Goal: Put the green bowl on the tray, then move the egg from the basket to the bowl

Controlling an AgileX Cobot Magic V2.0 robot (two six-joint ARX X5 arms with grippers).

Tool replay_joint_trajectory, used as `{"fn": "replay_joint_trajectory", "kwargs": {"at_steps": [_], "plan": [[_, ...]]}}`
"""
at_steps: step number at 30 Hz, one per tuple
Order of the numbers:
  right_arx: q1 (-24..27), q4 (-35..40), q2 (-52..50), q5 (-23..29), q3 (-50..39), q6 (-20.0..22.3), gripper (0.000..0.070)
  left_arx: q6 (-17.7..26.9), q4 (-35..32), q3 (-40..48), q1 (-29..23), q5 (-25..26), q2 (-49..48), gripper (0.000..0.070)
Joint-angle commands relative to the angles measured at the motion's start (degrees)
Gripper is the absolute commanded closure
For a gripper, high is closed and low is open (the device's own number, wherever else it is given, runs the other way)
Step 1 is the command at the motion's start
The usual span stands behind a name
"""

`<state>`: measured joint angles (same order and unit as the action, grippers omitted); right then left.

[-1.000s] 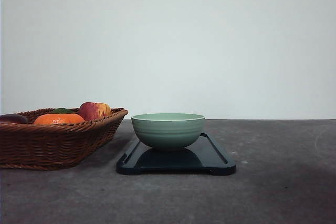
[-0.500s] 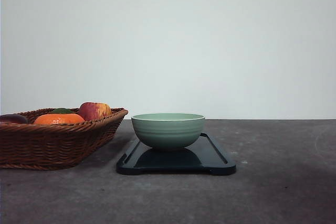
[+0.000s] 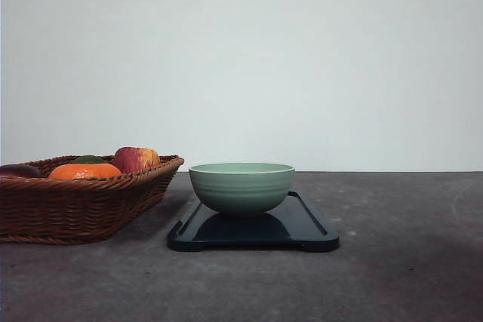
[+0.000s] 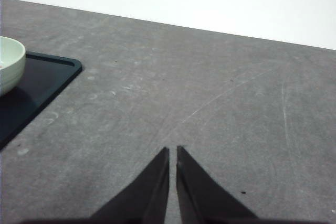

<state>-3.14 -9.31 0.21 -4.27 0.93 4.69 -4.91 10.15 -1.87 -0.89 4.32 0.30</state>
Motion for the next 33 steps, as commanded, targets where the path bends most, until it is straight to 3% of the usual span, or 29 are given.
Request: {"fn": "replay_joint_trajectory", "kwargs": {"at_steps": [1, 33], "plan": [[0.0, 0.3, 0.0, 0.2, -0.2, 0.1, 0.0683, 0.8, 0.2, 1.1, 0.0, 0.0, -0.1, 0.07], [0.0, 0.3, 0.0, 0.2, -0.2, 0.1, 0.0683, 0.8, 0.2, 1.1, 0.0, 0.0, -0.1, 0.07]]}}
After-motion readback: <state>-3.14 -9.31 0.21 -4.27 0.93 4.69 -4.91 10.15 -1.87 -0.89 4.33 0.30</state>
